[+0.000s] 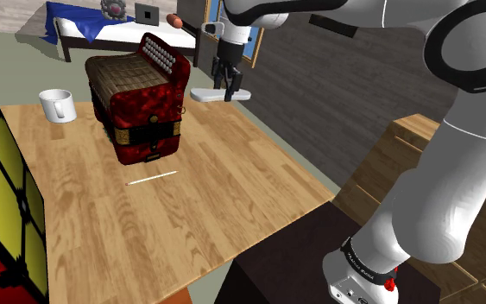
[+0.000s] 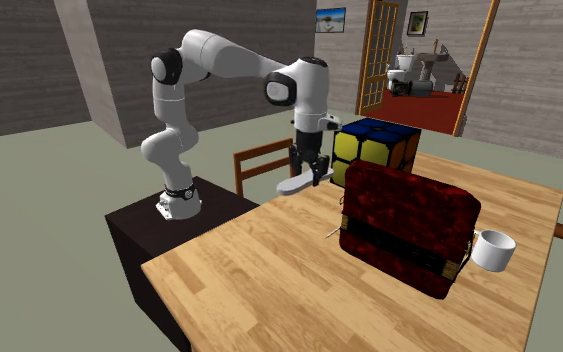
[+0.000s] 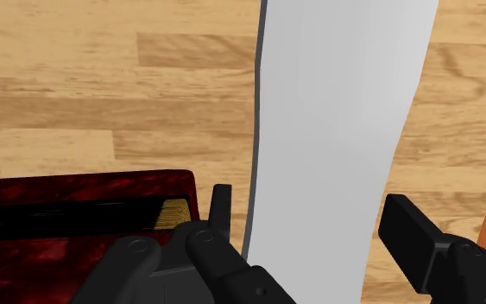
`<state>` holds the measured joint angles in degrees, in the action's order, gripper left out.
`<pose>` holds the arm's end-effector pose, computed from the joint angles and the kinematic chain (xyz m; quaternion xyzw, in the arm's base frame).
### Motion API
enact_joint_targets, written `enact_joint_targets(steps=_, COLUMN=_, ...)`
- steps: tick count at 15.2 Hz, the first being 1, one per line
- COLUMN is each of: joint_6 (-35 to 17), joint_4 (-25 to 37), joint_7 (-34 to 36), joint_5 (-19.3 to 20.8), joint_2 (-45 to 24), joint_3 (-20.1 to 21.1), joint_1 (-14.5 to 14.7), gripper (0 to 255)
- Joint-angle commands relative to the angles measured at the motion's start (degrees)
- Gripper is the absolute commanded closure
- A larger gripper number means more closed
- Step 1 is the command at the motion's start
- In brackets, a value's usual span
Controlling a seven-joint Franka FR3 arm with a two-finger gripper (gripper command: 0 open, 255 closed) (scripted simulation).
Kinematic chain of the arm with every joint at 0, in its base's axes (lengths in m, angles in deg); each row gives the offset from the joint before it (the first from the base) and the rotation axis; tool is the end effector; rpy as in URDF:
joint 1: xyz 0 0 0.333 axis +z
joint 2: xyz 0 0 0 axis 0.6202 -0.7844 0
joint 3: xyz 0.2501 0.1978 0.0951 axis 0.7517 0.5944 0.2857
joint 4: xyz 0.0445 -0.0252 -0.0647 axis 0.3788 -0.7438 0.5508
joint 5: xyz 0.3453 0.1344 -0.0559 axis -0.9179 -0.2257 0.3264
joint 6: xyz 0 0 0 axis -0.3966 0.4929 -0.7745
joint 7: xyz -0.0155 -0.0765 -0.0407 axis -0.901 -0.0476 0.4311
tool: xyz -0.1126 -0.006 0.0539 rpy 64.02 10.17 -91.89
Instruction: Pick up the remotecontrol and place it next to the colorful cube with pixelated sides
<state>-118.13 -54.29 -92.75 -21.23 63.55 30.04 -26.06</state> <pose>0.5921 0.0814 0.4915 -0.7664 -0.6423 0.0023 0.0109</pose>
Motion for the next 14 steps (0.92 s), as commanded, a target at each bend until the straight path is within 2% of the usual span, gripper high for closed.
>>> enact_joint_targets(steps=1, joint_6=1.63, joint_4=1.60, joint_7=0.04, joint_5=0.02, joint_2=0.03, joint_3=-0.01, joint_1=-0.01, gripper=255)
enact_joint_targets(steps=12, joint_6=10.05, joint_4=10.18, joint_7=0.18, joint_5=0.05, joint_2=-0.13, joint_3=-0.06, joint_1=-0.09, gripper=255)
enact_joint_targets(steps=14, joint_6=9.58, joint_4=8.47, joint_7=2.73, joint_5=0.28, joint_2=1.17, joint_3=0.98, joint_1=1.44, gripper=255)
